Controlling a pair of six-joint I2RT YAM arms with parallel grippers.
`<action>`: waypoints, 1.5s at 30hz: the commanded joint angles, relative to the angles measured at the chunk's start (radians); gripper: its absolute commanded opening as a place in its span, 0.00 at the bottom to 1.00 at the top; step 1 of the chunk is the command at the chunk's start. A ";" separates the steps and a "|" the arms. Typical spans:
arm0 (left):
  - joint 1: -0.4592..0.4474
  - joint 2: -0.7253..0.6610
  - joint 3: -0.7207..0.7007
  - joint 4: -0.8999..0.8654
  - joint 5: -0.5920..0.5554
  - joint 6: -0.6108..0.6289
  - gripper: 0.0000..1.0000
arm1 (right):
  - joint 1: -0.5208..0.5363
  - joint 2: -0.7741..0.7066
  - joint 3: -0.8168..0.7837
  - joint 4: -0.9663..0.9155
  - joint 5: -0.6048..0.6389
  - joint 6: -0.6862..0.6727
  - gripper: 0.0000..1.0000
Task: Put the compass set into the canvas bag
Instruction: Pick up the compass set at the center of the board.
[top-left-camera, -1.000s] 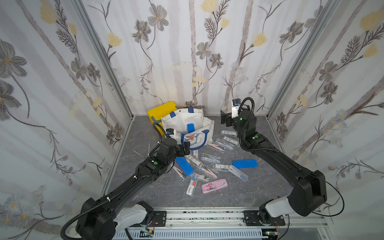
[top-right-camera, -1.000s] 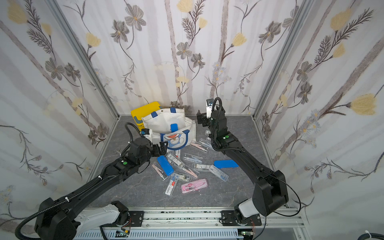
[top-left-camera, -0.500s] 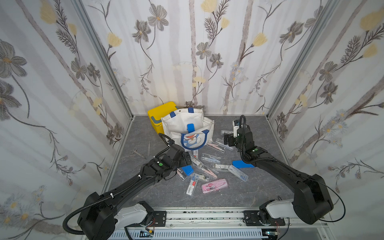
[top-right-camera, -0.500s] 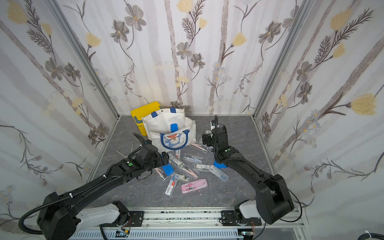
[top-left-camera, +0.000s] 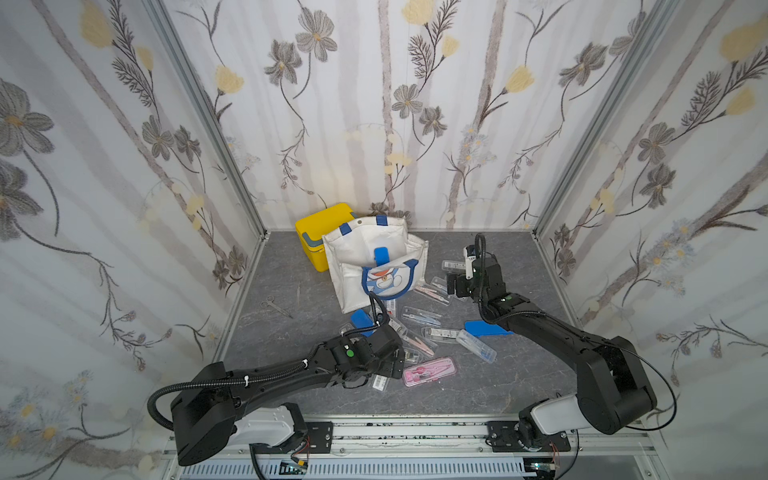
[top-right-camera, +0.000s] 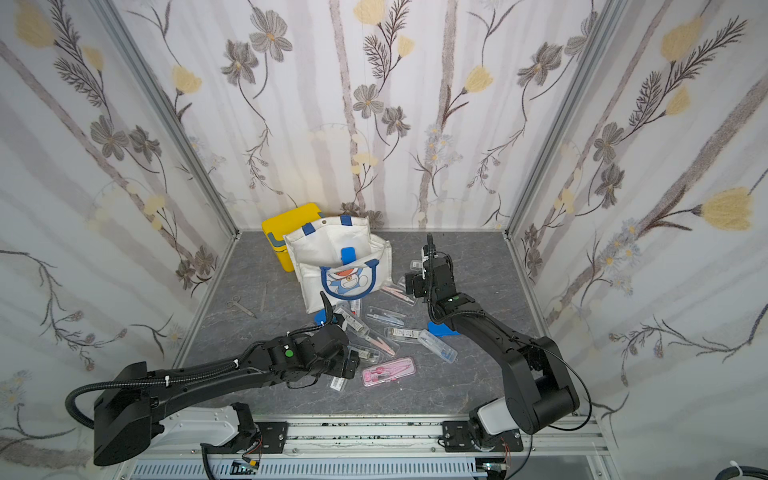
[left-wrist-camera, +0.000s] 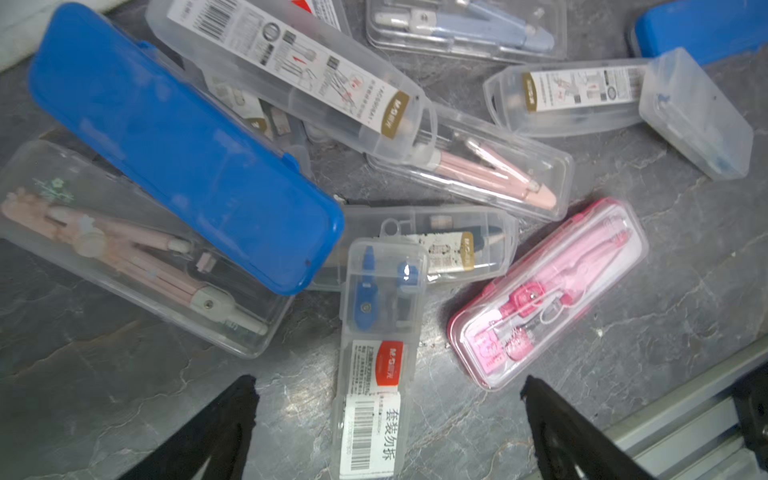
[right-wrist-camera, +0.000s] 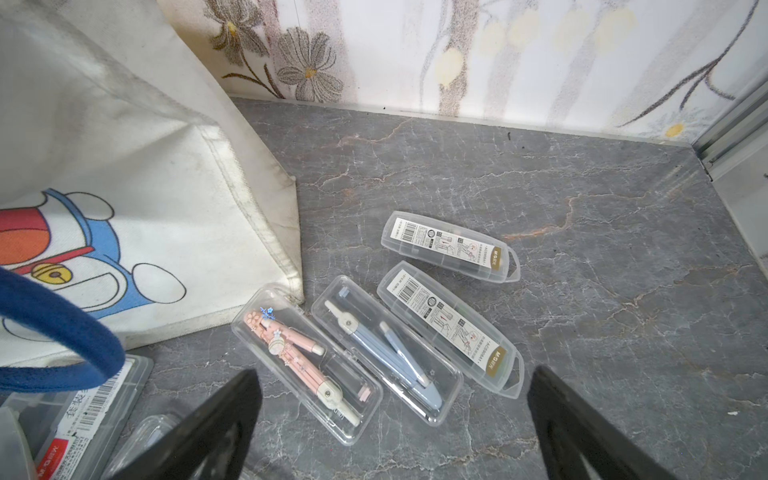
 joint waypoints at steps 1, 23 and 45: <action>-0.012 -0.010 -0.011 -0.026 -0.046 0.006 0.96 | -0.001 0.004 0.000 0.020 -0.011 0.009 0.99; -0.025 0.204 -0.026 0.029 0.001 0.042 0.79 | -0.005 -0.001 0.002 0.018 -0.044 0.024 1.00; -0.081 0.324 0.008 0.041 -0.064 0.003 0.43 | -0.008 -0.008 -0.014 0.026 -0.013 0.011 0.99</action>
